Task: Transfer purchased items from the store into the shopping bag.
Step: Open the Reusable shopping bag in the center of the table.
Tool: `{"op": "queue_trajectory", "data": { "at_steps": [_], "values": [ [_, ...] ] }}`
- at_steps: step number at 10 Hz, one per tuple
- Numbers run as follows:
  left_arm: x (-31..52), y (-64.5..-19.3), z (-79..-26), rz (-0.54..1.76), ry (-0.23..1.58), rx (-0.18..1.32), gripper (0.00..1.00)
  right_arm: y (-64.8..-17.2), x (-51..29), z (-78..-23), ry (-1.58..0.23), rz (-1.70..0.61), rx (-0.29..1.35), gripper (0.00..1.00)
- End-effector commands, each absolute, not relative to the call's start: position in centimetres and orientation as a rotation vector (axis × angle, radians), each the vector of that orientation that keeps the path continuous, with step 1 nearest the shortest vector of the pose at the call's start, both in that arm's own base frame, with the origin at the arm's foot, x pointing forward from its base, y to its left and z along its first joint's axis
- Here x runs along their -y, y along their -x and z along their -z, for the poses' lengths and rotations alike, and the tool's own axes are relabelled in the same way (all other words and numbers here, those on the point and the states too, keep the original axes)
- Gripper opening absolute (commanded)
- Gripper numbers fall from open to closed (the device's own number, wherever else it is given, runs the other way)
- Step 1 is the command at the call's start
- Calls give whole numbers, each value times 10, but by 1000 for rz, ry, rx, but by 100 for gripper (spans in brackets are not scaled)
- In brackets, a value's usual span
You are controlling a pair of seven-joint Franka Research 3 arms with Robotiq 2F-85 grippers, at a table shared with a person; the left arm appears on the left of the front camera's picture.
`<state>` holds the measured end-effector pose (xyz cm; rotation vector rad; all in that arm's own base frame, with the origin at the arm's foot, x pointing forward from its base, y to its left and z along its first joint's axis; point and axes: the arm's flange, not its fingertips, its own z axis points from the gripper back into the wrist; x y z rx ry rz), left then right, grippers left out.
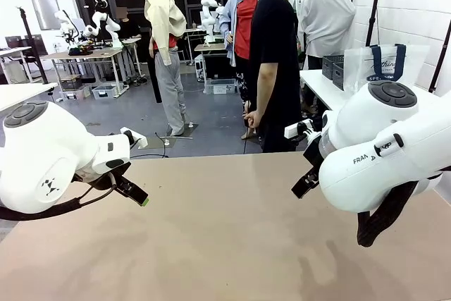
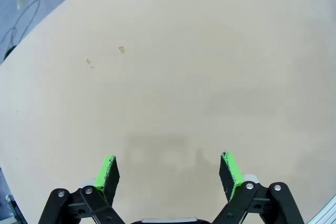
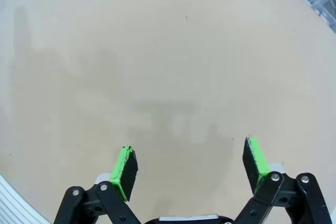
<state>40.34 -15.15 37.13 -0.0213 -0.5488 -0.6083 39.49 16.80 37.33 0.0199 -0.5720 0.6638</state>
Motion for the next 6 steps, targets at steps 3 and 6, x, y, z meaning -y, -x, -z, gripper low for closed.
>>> {"op": "queue_trajectory", "data": {
  "at_steps": [3,6],
  "values": [
    [151,-404,-371,607,21,549,100,-395,-168,-373,-20,-663,572,100],
    [151,-404,-371,607,21,549,100,-395,-168,-373,-20,-663,572,100]
  ]
}}
